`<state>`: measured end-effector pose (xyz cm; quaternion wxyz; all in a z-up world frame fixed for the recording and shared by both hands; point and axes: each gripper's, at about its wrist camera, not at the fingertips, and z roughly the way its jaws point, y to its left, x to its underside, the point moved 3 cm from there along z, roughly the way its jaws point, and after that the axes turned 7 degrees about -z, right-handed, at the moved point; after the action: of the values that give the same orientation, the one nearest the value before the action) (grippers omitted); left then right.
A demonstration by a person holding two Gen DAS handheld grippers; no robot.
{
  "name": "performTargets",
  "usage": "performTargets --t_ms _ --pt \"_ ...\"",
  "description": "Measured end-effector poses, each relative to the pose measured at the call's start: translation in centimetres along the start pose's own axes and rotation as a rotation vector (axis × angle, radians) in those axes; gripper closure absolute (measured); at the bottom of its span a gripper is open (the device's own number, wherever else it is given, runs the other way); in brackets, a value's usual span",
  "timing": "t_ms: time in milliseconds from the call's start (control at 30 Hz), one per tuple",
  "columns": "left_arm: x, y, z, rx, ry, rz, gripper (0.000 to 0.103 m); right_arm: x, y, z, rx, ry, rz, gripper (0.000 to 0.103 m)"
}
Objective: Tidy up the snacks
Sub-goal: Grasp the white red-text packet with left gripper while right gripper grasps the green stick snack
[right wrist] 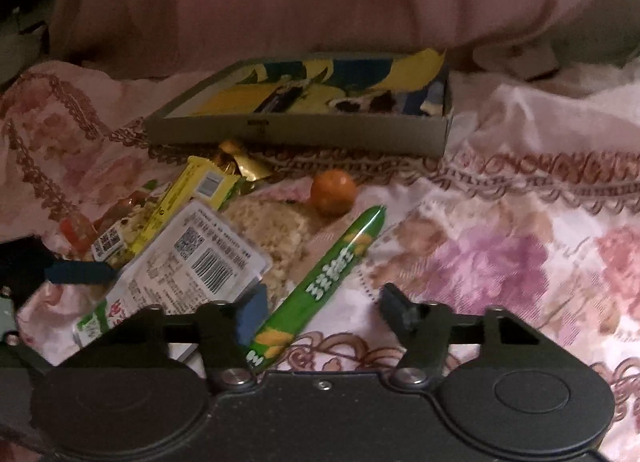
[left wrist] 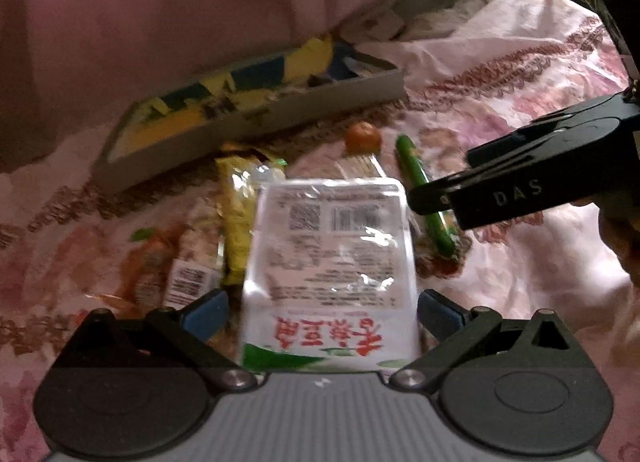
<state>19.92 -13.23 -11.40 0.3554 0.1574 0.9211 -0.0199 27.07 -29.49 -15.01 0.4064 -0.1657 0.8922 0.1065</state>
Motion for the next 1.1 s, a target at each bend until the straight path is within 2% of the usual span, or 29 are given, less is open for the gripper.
performTargets --t_ms 100,200,367,433,467,733,967,1100 --pt "0.0 0.4 0.9 0.002 0.059 -0.050 0.001 0.1 0.0 0.1 -0.017 -0.002 0.009 0.053" --pt "0.0 1.1 1.2 0.034 0.080 -0.119 0.002 0.0 0.1 0.5 -0.022 0.001 0.017 0.054" --pt "0.0 0.7 1.1 0.011 0.100 -0.104 0.003 -0.2 -0.1 1.6 -0.011 0.026 0.034 0.055" --pt "-0.1 0.6 1.1 0.000 0.111 -0.105 0.003 -0.2 0.0 1.5 -0.005 0.034 0.031 0.060" --pt "-0.1 0.5 1.0 -0.001 0.117 -0.106 0.003 -0.2 0.0 1.4 -0.011 0.037 0.038 0.070" --pt "0.0 -0.1 -0.3 -0.018 0.103 -0.087 0.008 -0.1 -0.4 0.7 -0.057 0.048 0.132 0.074" --pt "-0.1 0.0 -1.2 -0.039 0.083 -0.111 0.020 0.0 0.2 -0.3 -0.064 0.044 0.118 0.076" --pt "-0.1 0.0 -0.9 -0.033 0.091 -0.115 0.016 0.0 0.3 -0.5 -0.063 0.041 0.112 0.077"
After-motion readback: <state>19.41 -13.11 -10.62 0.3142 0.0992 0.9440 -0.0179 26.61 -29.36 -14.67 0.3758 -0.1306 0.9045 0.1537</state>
